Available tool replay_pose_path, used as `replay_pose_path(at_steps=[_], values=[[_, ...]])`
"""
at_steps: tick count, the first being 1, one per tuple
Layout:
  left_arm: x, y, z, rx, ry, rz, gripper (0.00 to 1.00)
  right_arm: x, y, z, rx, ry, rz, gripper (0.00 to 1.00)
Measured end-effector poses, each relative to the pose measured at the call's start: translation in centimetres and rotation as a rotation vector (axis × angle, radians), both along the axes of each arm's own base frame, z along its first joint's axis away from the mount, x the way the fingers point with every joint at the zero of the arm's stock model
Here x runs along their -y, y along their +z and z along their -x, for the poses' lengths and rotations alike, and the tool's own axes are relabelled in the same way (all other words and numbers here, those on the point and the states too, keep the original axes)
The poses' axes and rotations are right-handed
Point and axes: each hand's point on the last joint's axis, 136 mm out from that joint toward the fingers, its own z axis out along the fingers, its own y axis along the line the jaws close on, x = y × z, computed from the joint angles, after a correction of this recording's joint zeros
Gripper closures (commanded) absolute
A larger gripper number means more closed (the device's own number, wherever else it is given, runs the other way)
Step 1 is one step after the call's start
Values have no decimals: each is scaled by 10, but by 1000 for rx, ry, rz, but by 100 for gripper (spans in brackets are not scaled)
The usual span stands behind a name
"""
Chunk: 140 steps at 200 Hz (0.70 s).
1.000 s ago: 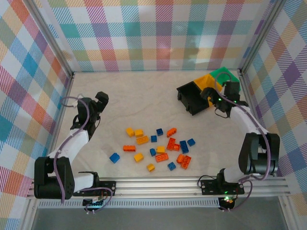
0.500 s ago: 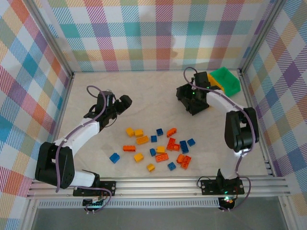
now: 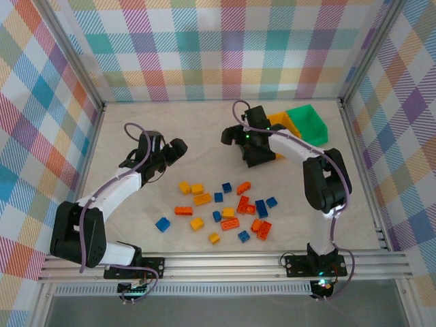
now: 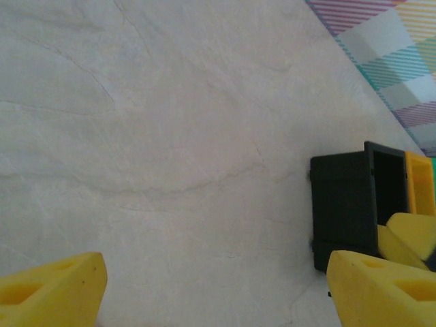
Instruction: Sort the legos into containers by color
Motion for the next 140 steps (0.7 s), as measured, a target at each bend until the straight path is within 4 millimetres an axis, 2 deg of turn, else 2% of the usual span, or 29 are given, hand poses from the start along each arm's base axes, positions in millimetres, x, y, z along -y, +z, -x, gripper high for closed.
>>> replay_pose_path(at_steps=[13, 26, 62, 77, 99, 122, 140], values=[[8, -7, -4, -21, -19, -4, 18, -1, 7, 1, 14, -11, -15, 1], [27, -11, -10, -36, -56, -12, 19, 10, 17, 5, 34, -48, -5, 1], [103, -6, -36, -22, -174, -54, 24, 71, 59, 21, 125, -221, 64, 1], [134, -2, -48, -7, -201, -77, 26, 92, 70, 29, 160, -280, 86, 1], [172, -4, -63, 6, -221, -115, 26, 121, 64, 45, 157, -347, 127, 1], [200, -15, -73, -3, -227, -175, 27, 138, 44, 61, 115, -379, 159, 0], [220, -24, -77, -10, -240, -235, 31, 149, 32, 70, 88, -396, 177, 0]])
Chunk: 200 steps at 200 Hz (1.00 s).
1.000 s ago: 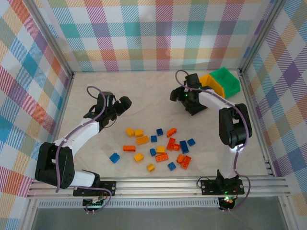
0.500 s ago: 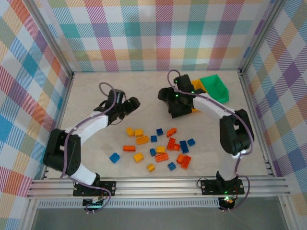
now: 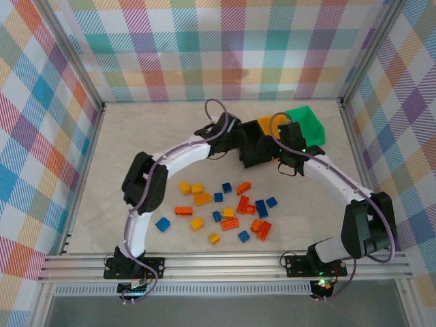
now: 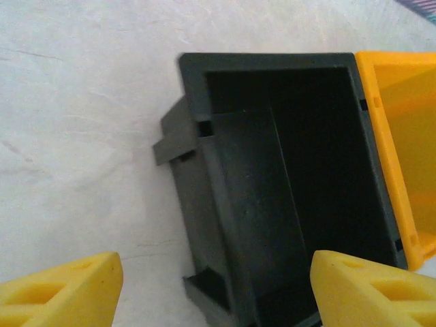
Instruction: Sort the legos into containers by color
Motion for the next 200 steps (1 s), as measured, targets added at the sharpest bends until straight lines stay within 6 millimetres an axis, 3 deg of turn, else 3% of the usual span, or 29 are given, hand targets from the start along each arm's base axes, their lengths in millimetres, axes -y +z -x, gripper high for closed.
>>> replay_pose_path(at_steps=[34, 66, 111, 154, 200], values=[[17, -16, -4, -13, 2, -107, 48, 13, 0, 7, 2, -25, -1, 0], [3, -28, 2, -43, 18, -207, 63, 21, 5, 12, 21, -44, -10, 0], [-15, -27, -1, -42, 33, -283, 80, 26, 8, 10, 33, -58, -22, 0], [-45, -28, -13, -30, 33, -325, 100, 29, 8, 11, 35, -64, -29, 0], [-96, -29, -9, -59, 21, -382, 100, 31, 16, 12, 55, -66, -43, 0]])
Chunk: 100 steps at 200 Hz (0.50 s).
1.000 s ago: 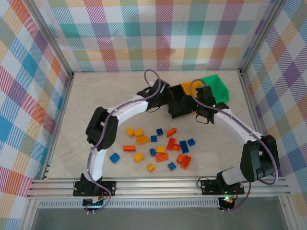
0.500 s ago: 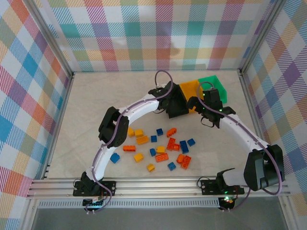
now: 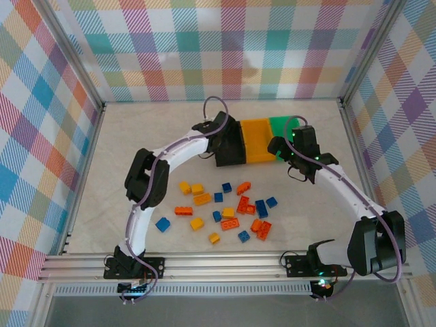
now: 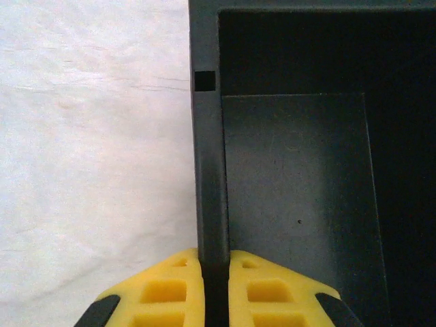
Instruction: Sort the legos into containers by color
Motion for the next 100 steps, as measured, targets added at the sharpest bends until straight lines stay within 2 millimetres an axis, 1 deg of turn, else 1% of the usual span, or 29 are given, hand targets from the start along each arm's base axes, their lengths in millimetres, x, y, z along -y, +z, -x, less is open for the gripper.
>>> replay_pose_path(at_steps=[36, 75, 100], values=[[-50, -1, 17, -37, -2, -23, 100, -2, 1, 0, 2, 10, -10, 0], [-89, 0, 31, -66, -35, -38, 100, -3, 2, -1, 7, 13, -19, 0], [-108, 2, 40, -76, -38, -26, 100, -4, 4, -3, 17, 15, -24, 0]])
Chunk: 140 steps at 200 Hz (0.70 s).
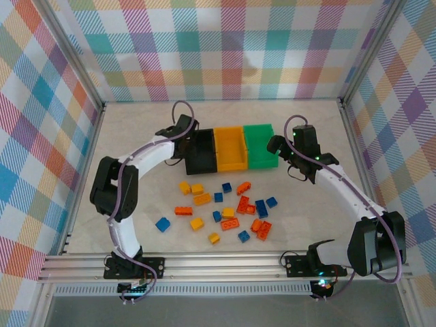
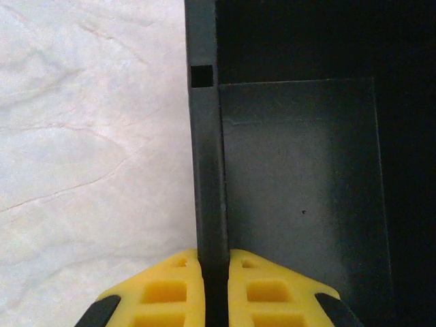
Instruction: Sort the legos into containers by color
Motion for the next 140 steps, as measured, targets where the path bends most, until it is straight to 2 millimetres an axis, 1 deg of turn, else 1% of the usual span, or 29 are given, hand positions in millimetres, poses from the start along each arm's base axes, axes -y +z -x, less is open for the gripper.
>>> replay_pose_path(at_steps=[31, 47, 69, 102, 132, 140], values=[[-24, -1, 1, -6, 13, 13, 100, -1, 1, -1, 5, 5, -5, 0], [-30, -2, -1, -8, 9, 20, 100, -2, 1, -1, 6, 6, -6, 0], [-33, -1, -5, 2, -6, 24, 100, -3, 1, -1, 6, 11, -12, 0], [-33, -5, -6, -7, -30, 16, 100, -4, -2, 1, -1, 19, -17, 0], [-33, -4, -9, -3, -48, 11, 100, -6, -4, 2, -7, 28, -24, 0], [-33, -4, -10, -3, -50, 10, 92, -7, -4, 2, -7, 31, -27, 0]])
